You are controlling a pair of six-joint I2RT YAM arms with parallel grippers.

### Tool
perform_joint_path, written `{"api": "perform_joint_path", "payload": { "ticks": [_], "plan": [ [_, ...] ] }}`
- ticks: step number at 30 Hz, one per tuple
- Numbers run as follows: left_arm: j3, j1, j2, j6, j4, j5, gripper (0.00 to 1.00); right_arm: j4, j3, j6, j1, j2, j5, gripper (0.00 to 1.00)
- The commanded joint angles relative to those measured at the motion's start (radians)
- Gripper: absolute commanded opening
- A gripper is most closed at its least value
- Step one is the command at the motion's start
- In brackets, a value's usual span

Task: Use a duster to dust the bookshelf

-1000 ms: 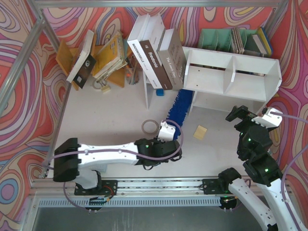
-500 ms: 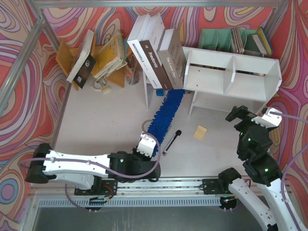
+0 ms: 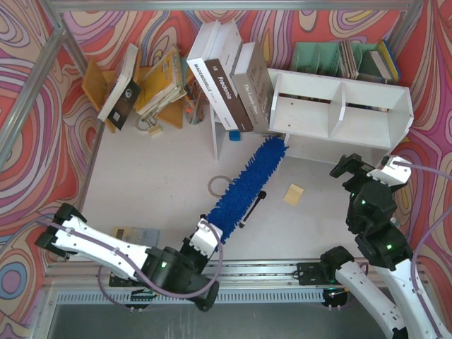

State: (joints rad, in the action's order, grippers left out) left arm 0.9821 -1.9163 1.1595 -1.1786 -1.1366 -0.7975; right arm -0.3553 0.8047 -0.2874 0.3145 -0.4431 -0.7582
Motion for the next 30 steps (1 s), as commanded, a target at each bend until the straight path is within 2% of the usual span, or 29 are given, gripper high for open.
{"api": "perform_joint_path", "payload": {
  "ticks": [1, 9, 15, 19, 24, 27, 30],
  "plan": [
    [0.058, -0.122, 0.013, -0.144, -0.144, -0.128, 0.00, 0.029, 0.003, 0.014, -0.001, -0.016, -0.024, 0.99],
    [0.170, -0.332, 0.121, -0.364, -0.384, -0.267, 0.00, 0.021, 0.006, 0.008, 0.000, -0.021, -0.038, 0.99],
    [0.232, -0.341, 0.142, -0.351, -0.450, -0.396, 0.00, 0.014, 0.008, 0.004, 0.000, -0.021, -0.043, 0.99],
    [0.255, -0.338, 0.111, -0.520, -0.616, -0.531, 0.00, 0.008, 0.007, -0.001, 0.000, -0.014, -0.046, 0.99],
    [0.280, -0.284, 0.026, -0.437, -0.587, -0.649, 0.00, 0.008, 0.007, 0.000, -0.001, -0.024, -0.046, 0.99],
    [0.274, -0.210, -0.032, -0.200, -0.415, -0.649, 0.00, 0.009, 0.008, 0.000, 0.000, -0.026, -0.041, 0.99],
    [0.246, -0.152, -0.115, -0.034, -0.268, -0.648, 0.00, 0.008, 0.008, -0.002, 0.000, -0.024, -0.043, 0.99]
  ]
}}
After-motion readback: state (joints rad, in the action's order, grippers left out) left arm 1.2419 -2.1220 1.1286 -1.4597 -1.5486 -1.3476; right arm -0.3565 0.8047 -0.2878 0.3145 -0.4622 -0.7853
